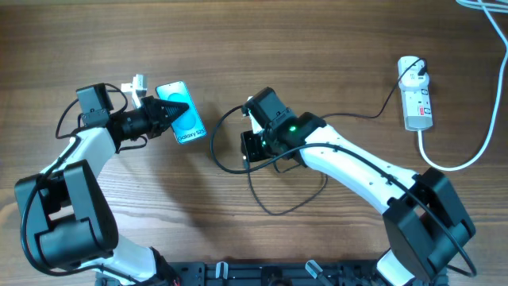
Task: Plug charger to phone and switch on socket
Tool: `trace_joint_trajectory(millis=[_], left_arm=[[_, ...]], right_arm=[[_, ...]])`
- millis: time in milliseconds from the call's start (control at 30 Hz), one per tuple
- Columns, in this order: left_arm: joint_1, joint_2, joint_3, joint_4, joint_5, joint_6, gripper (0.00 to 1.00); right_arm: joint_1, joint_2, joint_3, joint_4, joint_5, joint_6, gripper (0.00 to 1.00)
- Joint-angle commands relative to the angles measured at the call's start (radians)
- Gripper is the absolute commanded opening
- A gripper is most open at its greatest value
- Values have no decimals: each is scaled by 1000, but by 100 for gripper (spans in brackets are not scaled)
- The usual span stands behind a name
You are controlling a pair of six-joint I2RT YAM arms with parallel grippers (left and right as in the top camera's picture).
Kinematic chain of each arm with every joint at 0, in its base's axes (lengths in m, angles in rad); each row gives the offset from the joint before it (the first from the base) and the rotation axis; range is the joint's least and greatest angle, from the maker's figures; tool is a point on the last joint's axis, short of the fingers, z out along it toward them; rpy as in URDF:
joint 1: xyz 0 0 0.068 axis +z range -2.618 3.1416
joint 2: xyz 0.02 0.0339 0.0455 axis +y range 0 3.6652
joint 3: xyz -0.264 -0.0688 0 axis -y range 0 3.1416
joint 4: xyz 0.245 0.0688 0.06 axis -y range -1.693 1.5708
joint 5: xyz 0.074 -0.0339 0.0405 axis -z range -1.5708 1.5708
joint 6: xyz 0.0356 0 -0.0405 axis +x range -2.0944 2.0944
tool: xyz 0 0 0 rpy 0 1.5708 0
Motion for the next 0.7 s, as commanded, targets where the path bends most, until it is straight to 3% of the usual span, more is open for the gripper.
trace_joint_trajectory(millis=[0, 67, 200, 333, 667], left_arm=[[6, -18, -1, 6, 45, 10, 4], [6, -18, -1, 6, 45, 10, 4], [6, -18, -1, 6, 45, 10, 4], [5, -18, -1, 6, 45, 10, 4], [5, -18, -1, 6, 45, 10, 4]], right_arm=[[54, -16, 16, -12, 152, 47, 4], [96, -13, 16, -11, 213, 64, 4], [155, 42, 16, -6, 255, 83, 16], [163, 103, 16, -9, 254, 108, 33], [166, 200, 16, -5, 254, 108, 32]])
